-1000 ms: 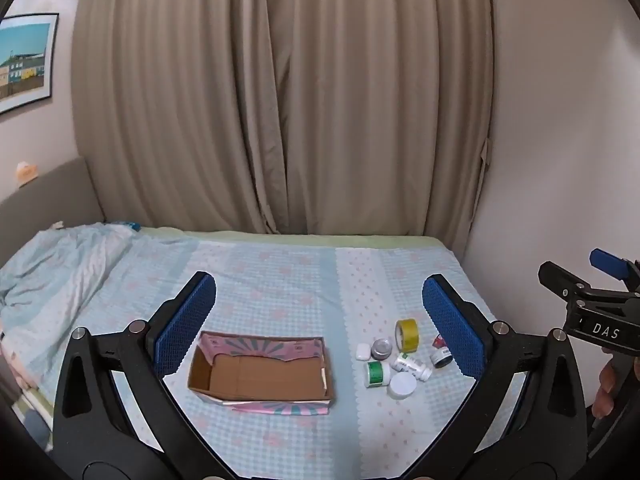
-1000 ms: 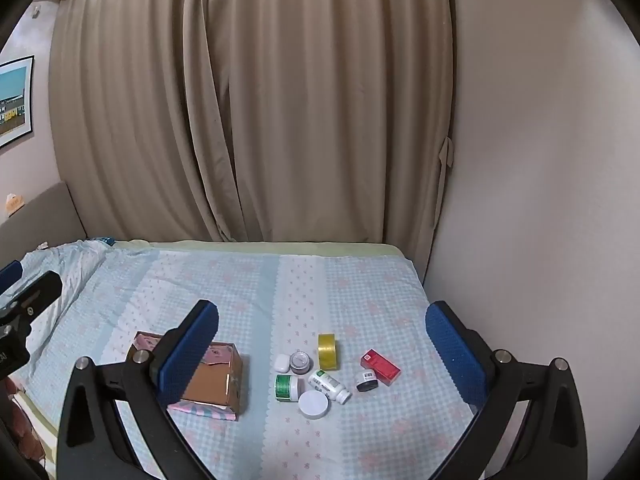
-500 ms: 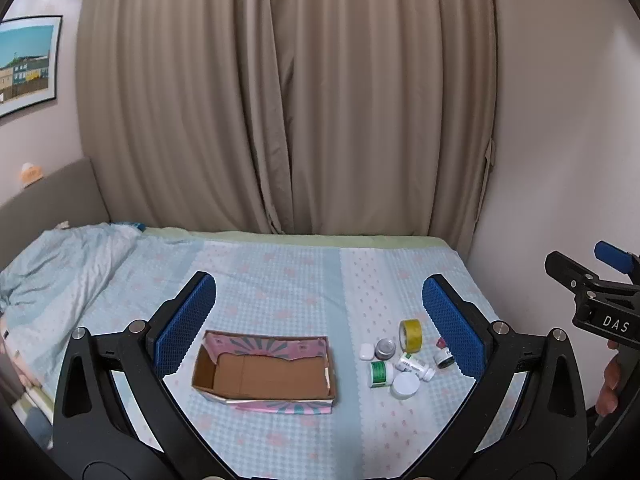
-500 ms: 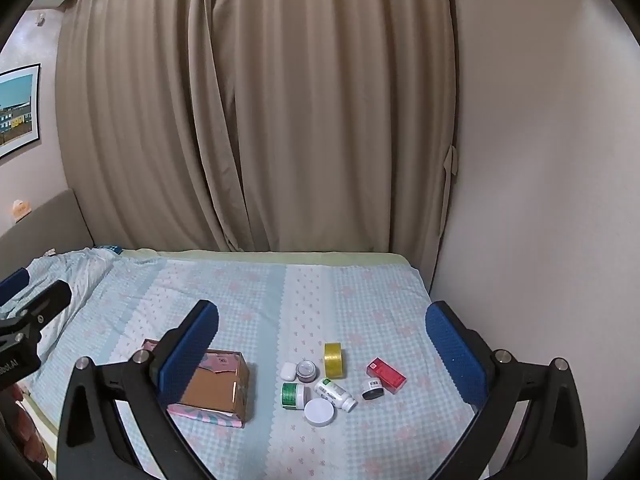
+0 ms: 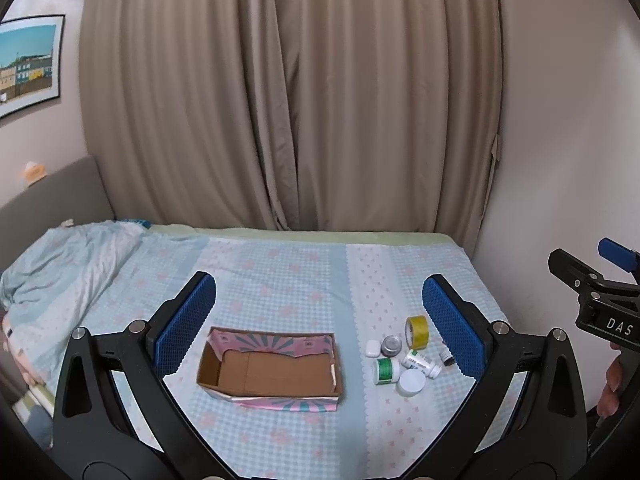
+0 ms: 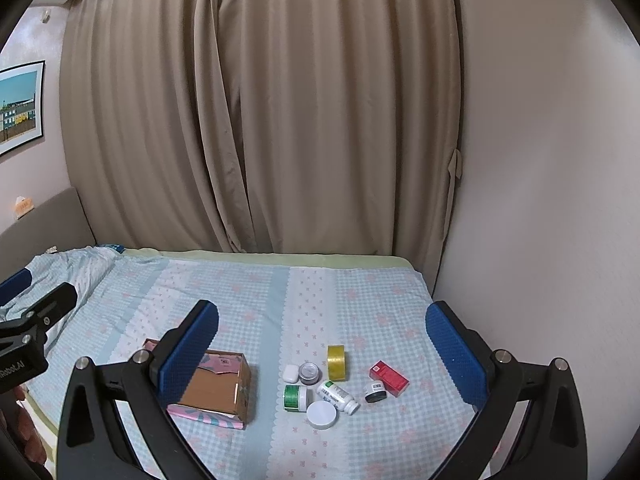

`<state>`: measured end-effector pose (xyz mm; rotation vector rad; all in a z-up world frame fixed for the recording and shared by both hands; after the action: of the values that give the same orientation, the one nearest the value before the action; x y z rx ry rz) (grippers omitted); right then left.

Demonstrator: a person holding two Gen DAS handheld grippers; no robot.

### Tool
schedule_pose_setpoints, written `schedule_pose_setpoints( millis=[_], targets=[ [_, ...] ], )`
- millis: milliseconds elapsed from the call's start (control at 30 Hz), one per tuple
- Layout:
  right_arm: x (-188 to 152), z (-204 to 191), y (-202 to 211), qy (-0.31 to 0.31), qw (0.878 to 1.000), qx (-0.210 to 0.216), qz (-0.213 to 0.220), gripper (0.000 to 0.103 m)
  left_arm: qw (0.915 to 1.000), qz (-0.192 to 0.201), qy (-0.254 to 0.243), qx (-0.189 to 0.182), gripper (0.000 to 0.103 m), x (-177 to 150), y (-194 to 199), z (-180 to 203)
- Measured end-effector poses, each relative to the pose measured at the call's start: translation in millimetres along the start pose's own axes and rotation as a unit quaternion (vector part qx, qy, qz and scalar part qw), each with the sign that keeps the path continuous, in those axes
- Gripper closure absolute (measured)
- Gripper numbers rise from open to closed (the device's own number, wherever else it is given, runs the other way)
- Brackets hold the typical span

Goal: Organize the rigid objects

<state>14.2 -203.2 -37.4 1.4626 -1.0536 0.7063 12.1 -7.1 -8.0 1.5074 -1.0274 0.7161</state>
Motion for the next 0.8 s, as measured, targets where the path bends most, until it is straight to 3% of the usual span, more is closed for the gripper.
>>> schedule_pose_setpoints(
  millis=[800],
  targets=[
    [-16.4, -2.7, 0.4, 0.003, 1.000, 0.010, 0.002, 0.000, 0.9999, 0.009, 0.006, -0.006, 0.001, -2.8, 1.8, -7.8]
  ],
)
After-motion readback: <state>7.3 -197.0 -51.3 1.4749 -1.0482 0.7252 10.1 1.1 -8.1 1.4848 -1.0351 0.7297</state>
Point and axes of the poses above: each gripper's, at about its wrist camera, not at the fingertips, and y roughly against the way its jaws point, z to its right, x to its top, the point moved 2 cm from there along -y, roughly the way its jaws point, and after that the axes turned 13 degrees about -y, right-handed, at the moved point
